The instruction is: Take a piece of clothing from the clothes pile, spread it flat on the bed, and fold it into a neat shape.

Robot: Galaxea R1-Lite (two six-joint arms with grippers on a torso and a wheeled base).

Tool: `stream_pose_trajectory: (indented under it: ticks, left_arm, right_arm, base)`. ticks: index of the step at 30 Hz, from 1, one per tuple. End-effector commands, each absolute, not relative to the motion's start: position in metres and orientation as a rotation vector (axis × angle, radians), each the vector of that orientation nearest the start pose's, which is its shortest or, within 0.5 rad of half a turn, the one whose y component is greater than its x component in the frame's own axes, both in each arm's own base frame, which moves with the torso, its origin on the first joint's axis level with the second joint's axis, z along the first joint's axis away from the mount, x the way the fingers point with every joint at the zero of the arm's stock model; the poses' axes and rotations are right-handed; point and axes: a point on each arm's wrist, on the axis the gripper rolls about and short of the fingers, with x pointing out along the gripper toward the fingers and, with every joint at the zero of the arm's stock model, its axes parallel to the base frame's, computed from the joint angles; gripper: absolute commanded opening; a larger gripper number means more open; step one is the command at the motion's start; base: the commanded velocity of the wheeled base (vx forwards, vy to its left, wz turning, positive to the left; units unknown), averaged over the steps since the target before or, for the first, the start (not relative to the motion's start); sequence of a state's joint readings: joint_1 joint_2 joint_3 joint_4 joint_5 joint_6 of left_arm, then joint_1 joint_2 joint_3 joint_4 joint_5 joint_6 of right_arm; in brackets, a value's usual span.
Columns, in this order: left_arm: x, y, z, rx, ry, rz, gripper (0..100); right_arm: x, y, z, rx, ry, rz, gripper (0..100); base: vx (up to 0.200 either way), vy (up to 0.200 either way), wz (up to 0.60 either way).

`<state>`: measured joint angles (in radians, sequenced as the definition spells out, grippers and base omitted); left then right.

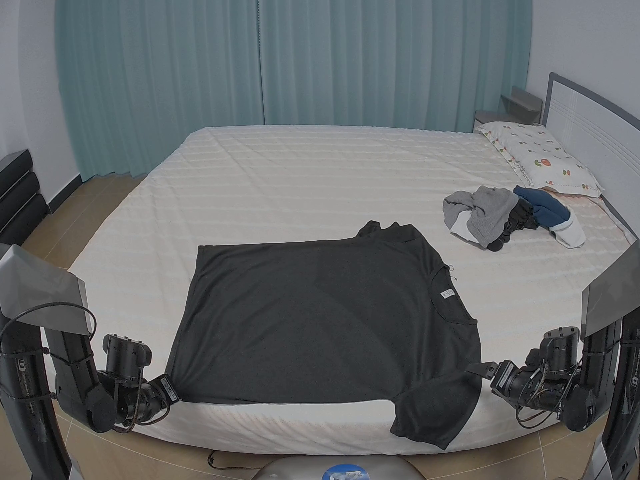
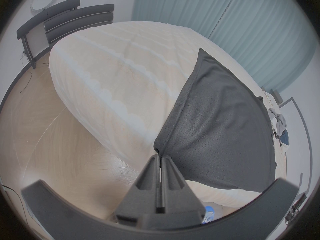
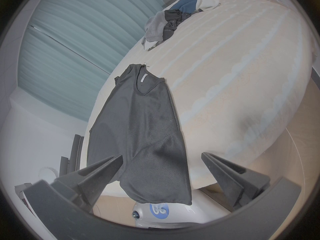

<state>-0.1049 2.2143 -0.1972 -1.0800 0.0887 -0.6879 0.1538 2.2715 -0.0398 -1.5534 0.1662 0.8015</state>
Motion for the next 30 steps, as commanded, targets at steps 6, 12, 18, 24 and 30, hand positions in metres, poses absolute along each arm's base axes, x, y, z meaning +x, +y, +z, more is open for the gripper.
stream_pose_trajectory:
  ticks: [6,12,18,24,30]
  left_arm:
    - [0.233,-0.022,-0.034,-0.547,0.9,0.306,0]
    - [0.233,-0.022,-0.035,-0.547,0.901,0.306,0]
    - [0.233,-0.022,-0.035,-0.546,0.903,0.307,0]
    - [0.233,-0.022,-0.035,-0.547,0.9,0.306,0]
    - [0.233,-0.022,-0.035,-0.547,0.9,0.306,0]
  right_arm:
    - [0.24,0.039,-0.025,0.758,0.722,0.035,100]
    - [0.254,0.038,-0.032,0.757,0.696,0.032,100]
    - [0.267,0.039,-0.037,0.752,0.663,0.035,100]
    - [0.281,0.034,-0.042,0.724,0.652,0.028,100]
    - [0.293,0.03,-0.05,0.702,0.658,0.014,0]
  base:
    - [0.0,0.0,0.0]
    - [0.0,0.0,0.0]
    - [0.0,0.0,0.0]
    - [0.0,0.0,0.0]
    - [0.0,0.0,0.0]
